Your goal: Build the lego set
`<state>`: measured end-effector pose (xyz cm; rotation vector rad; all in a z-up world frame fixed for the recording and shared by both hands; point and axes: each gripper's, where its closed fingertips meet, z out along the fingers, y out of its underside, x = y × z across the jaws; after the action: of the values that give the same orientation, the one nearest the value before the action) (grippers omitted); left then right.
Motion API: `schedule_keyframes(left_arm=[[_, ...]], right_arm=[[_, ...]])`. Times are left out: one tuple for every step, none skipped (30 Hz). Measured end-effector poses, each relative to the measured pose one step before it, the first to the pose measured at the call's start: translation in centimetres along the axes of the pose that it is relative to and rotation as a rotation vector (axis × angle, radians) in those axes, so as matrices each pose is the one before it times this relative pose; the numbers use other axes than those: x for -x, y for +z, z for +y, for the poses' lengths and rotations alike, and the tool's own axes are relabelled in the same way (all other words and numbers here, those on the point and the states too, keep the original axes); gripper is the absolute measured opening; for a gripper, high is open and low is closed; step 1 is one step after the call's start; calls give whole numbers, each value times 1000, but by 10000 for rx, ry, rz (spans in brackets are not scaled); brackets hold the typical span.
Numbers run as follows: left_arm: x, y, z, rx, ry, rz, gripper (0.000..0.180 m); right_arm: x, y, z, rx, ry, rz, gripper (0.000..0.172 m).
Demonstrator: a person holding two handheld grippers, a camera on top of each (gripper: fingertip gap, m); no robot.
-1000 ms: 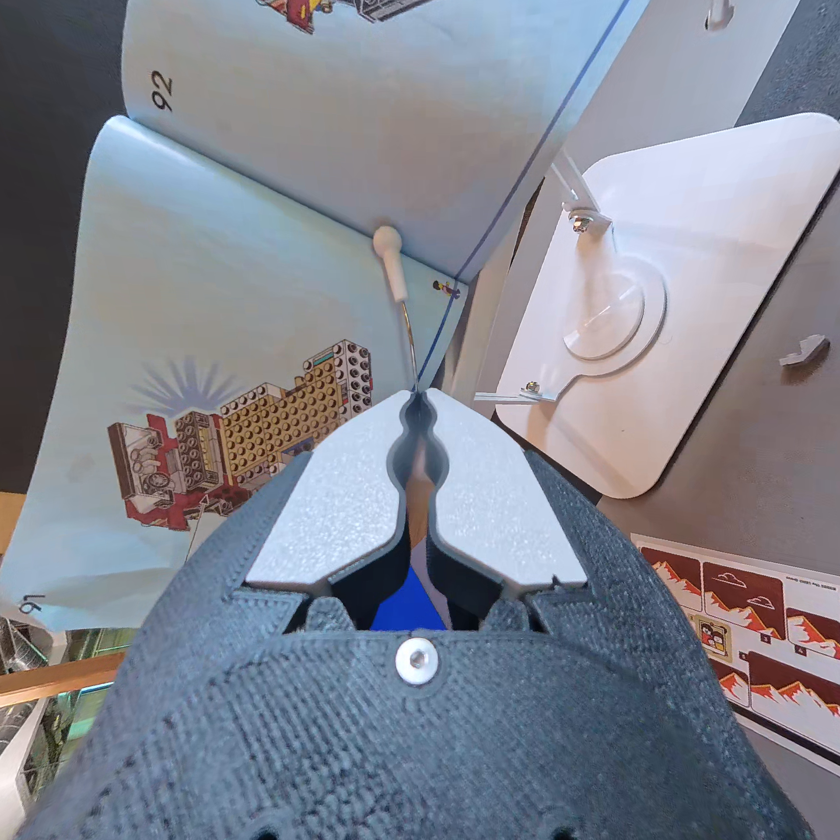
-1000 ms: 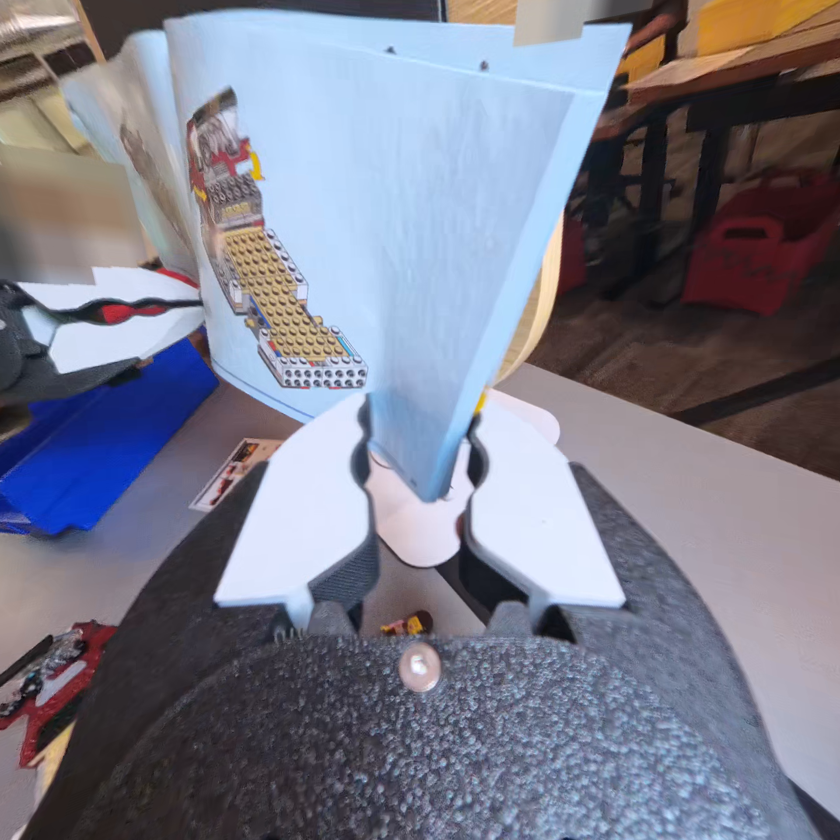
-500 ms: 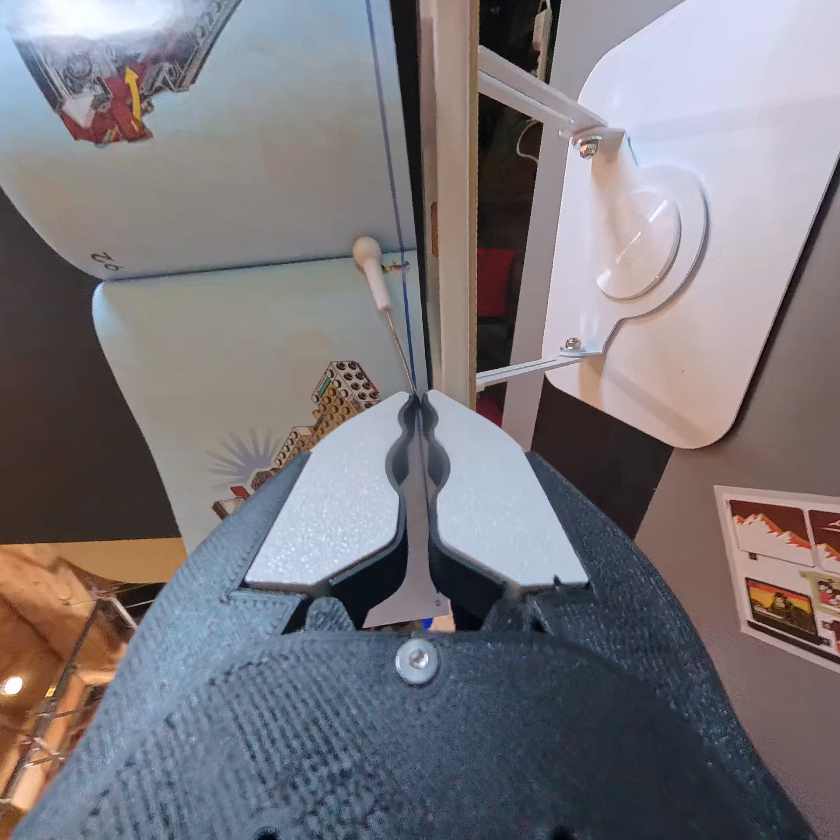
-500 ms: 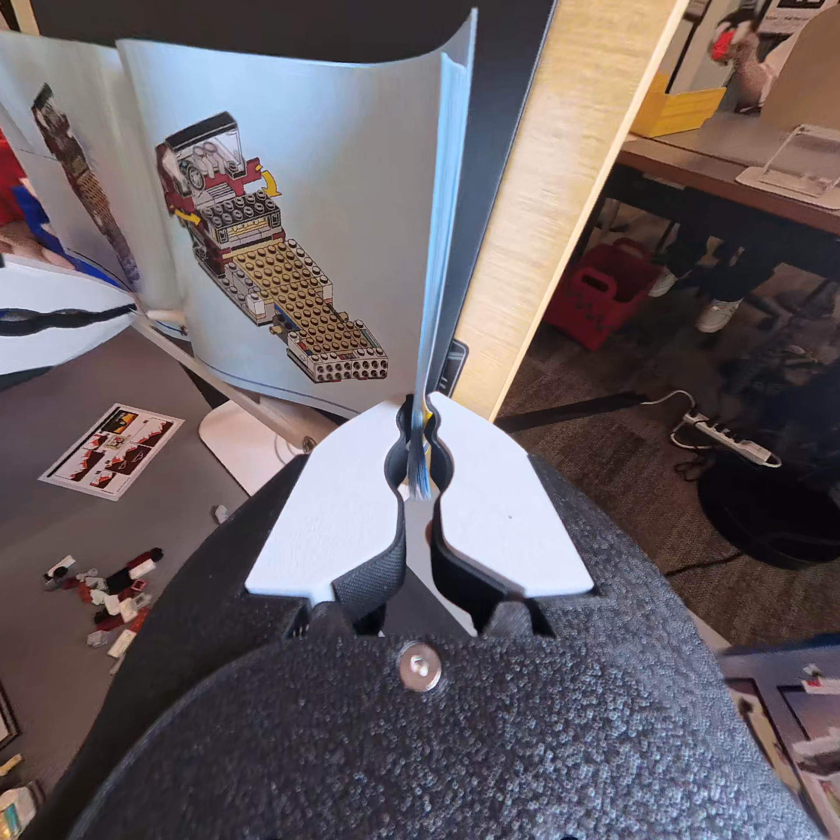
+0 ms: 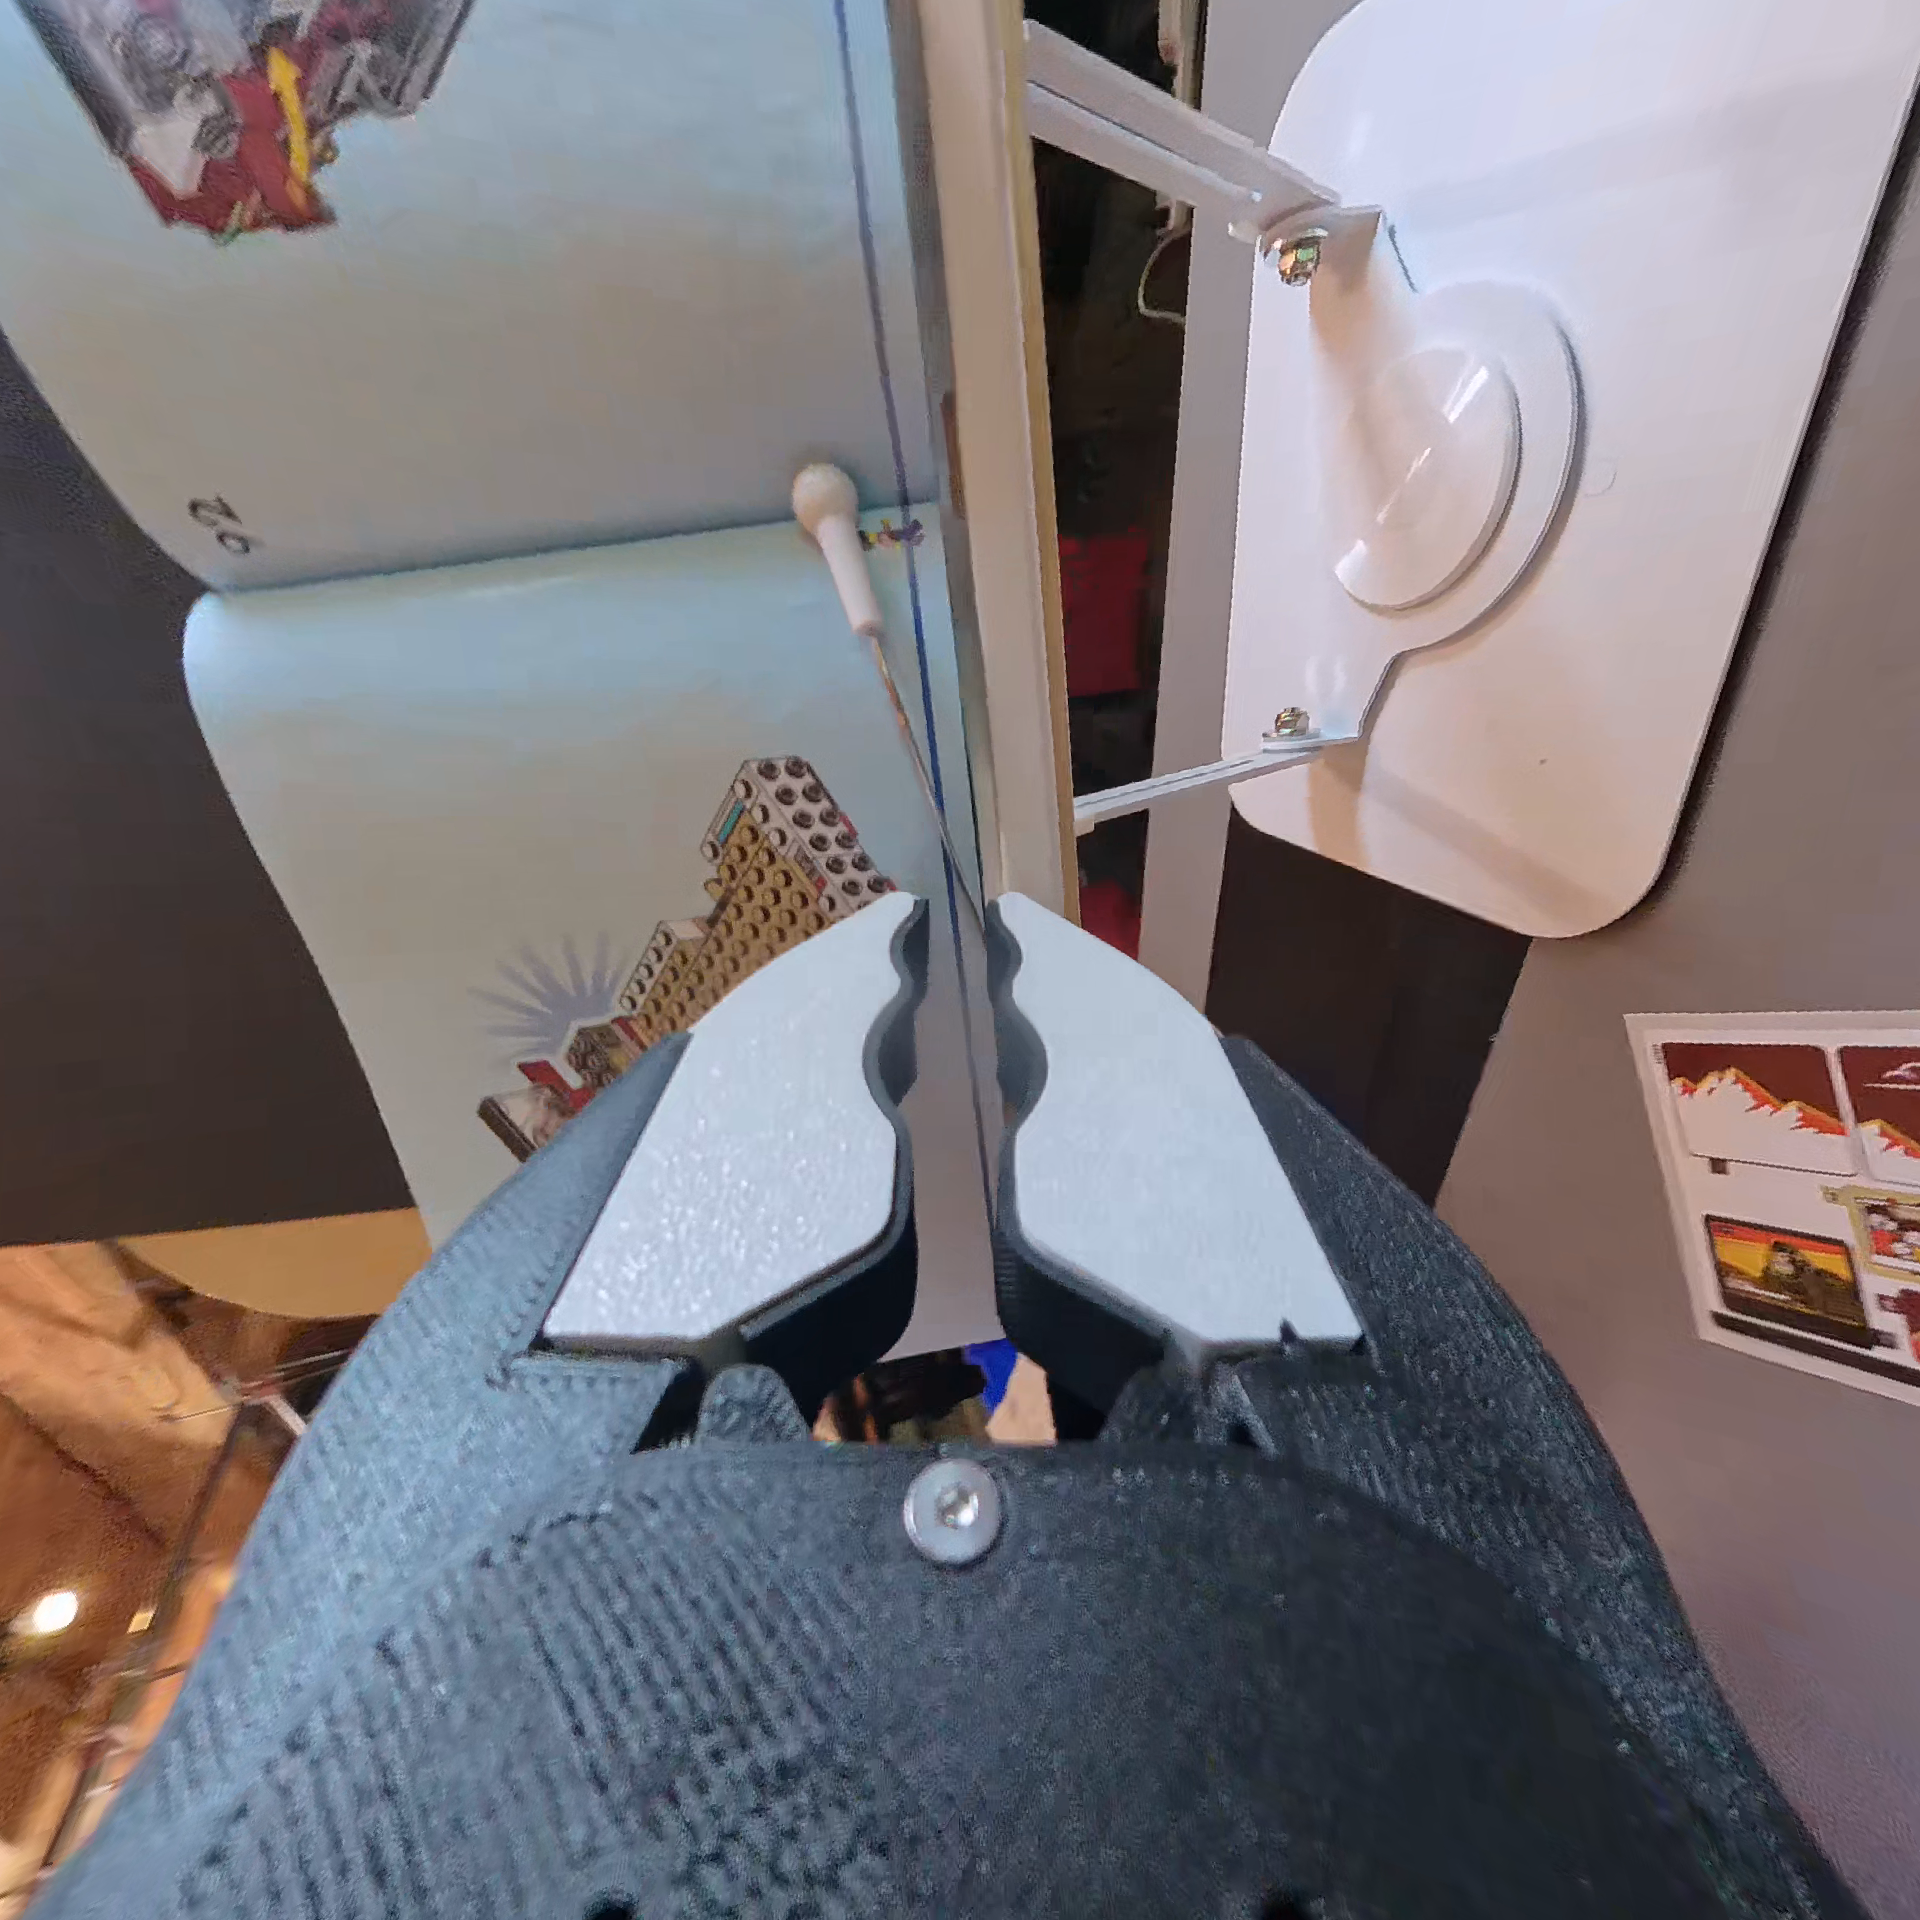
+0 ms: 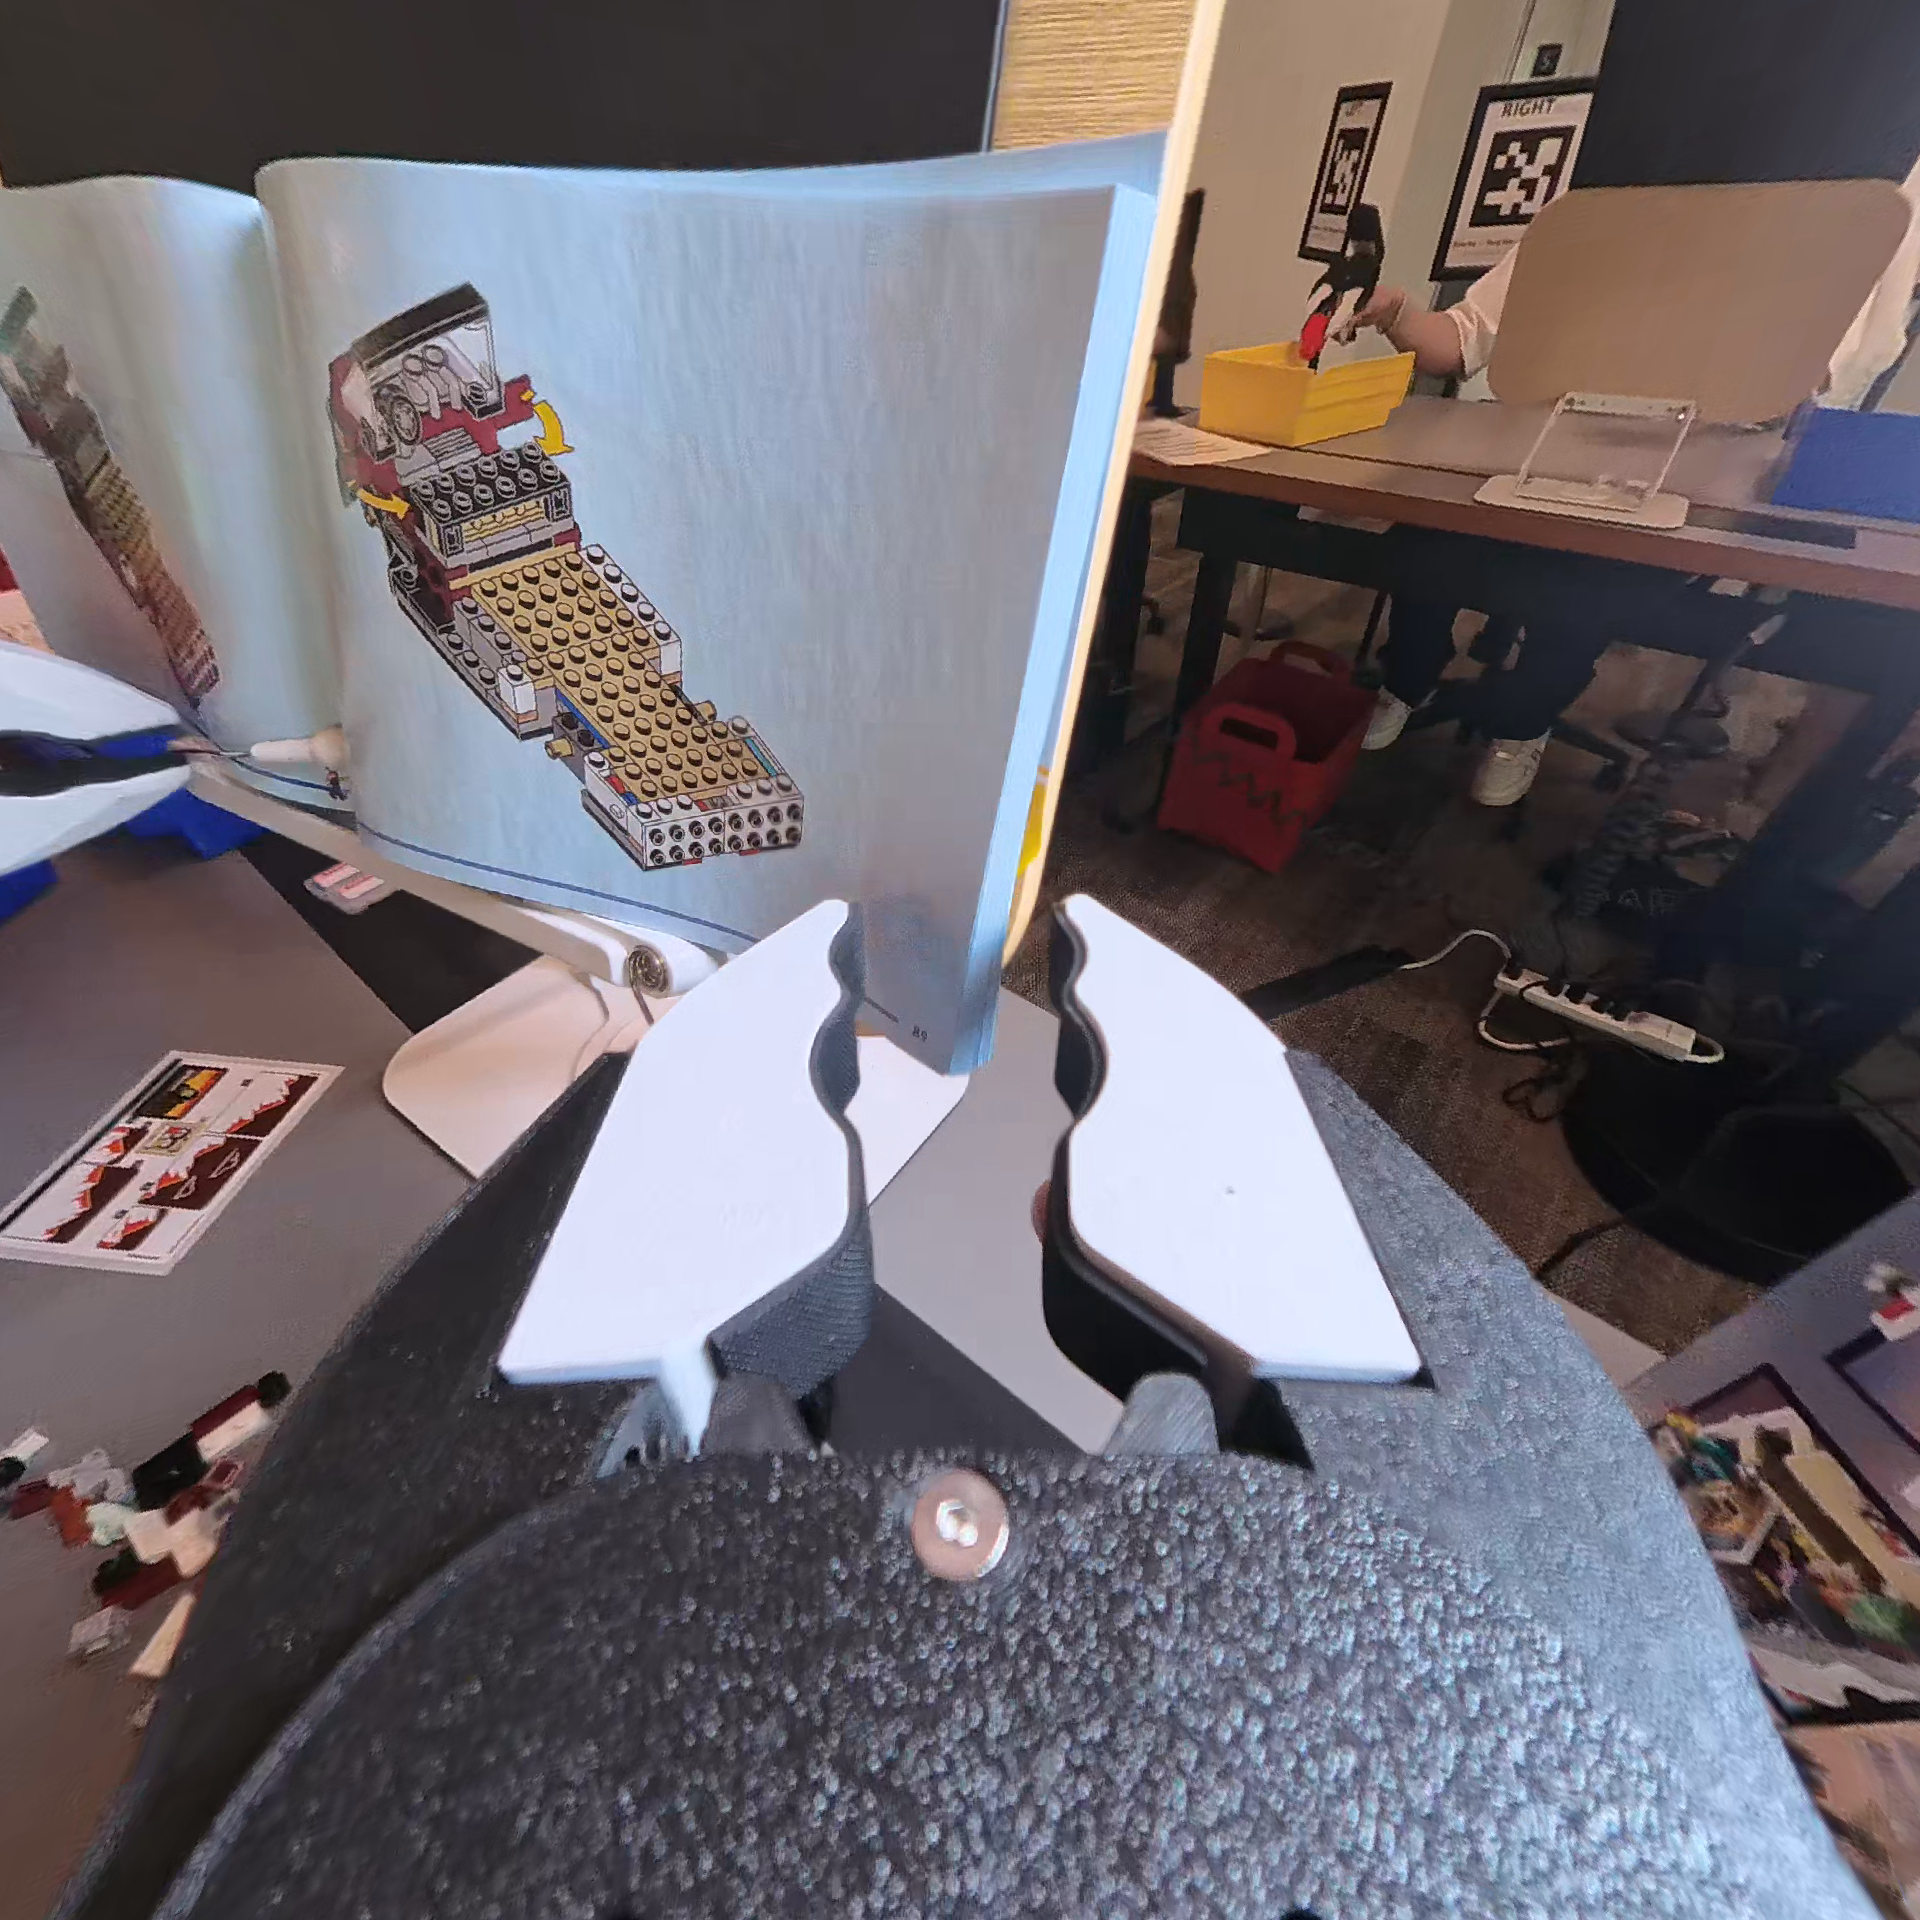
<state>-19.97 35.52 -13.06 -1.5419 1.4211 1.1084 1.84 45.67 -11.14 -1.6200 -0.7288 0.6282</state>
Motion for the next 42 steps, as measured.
schedule_keyframes(left_arm=[[46,-372,133,-244,-641,155,11],[81,-483,-11,-362,-843,158,12],[76,-572,-144,-452,-981,154,12],[76,-599,-177,-494,-1095,146,12],[80,-589,-209,-509,-1180,144,13],[37,-604,-313,-567,-1236,149,15],[-72,-565,-383,-566,-1230,189,15],[-100,-483,-291,-452,-1120,144,15],[-132,-413,-228,-390,-960,79,16],[-443,-363,-270,-417,-813,189,18],[-587,-343,-271,-401,-719,181,18],[-681,-309,-205,-348,-545,159,18],[-711,-314,-132,-293,-387,119,18],[-695,-317,-131,-293,-313,96,18],[-693,-287,-66,-259,-266,119,17],[-555,-247,57,-169,-178,91,16],[-290,-213,162,-108,-76,-3,16],[-82,-141,251,-73,-23,-29,14],[16,-28,398,50,17,35,13],[275,17,516,172,7,-14,13],[448,-30,377,76,-80,-83,14],[396,-58,187,-72,-223,-7,13],[299,-27,180,-85,-342,57,12],[313,27,216,-31,-320,34,11],[266,63,265,35,-165,14,11],[231,34,249,49,-26,-41,11],[185,-4,176,9,29,-61,11],[83,-25,111,5,20,-26,11],[18,-50,84,21,-5,9,11],[40,-80,31,9,-3,-2,11],[97,-119,-22,-21,27,-43,11],[150,-134,-20,-3,61,-63,11],[189,-129,-17,6,63,-77,11],[176,-139,-39,-15,29,-60,11],[184,-111,-80,-47,12,-65,11],[184,-75,-73,-46,2,-75,10],[126,-15,-41,-32,-28,-49,10],[104,18,-23,-38,-58,-57,9],[108,59,58,-25,-71,-91,8],[70,104,181,15,-79,-114,7],[-22,99,234,39,-56,-111,7],[-165,57,167,4,-14,-81,7]], right_arm=[[-202,-372,14,-56,105,103,40],[-155,-461,-53,-97,37,102,44],[-6,-545,-176,-182,-34,74,46],[80,-582,-237,-218,-99,75,47],[163,-527,-170,-152,-162,79,47],[220,-432,-69,-66,-169,69,48],[292,-308,-29,-33,-127,26,49],[313,-157,9,1,-74,-24,50],[188,33,92,43,-8,-18,50],[102,240,95,27,108,-75,51],[25,445,131,25,292,-169,52],[-129,640,269,99,359,-220,54],[-273,792,447,175,374,-243,59],[-214,851,461,114,573,-349,62],[-32,861,398,20,763,-487,63],[23,806,277,-67,674,-482,64],[112,677,151,-160,407,-444,61],[215,513,53,-178,273,-381,54],[93,334,-43,-204,198,-182,49],[-124,92,-90,-203,107,-9,45],[-74,-81,-8,-126,154,-51,43],[5,-131,23,-99,174,-59,40],[152,-156,38,-80,19,-21,39],[211,-144,86,-56,-118,56,39],[198,-152,86,-41,-125,78,38],[158,-155,76,-34,-47,45,38],[137,-129,65,-37,-3,15,37],[90,-74,39,-43,-5,31,37],[40,-24,1,-43,-32,62,37],[12,-3,-21,-14,-73,89,38],[-44,-69,-62,19,-112,163,40],[-144,-210,-105,43,-100,284,47],[-32,-414,-115,45,-106,243,52],[-47,-647,-128,19,-304,406,57],[-39,-945,-271,-101,-734,669,59],[321,-1136,-405,-233,-997,635,57],[919,-1062,-320,-174,-910,359,51],[1535,-824,-146,-85,-669,20,46],[1880,-515,26,-19,-467,-151,41],[1825,-196,192,49,-339,-99,37],[1723,102,262,45,-233,-96,36],[1420,359,360,90,-51,-24,34]])
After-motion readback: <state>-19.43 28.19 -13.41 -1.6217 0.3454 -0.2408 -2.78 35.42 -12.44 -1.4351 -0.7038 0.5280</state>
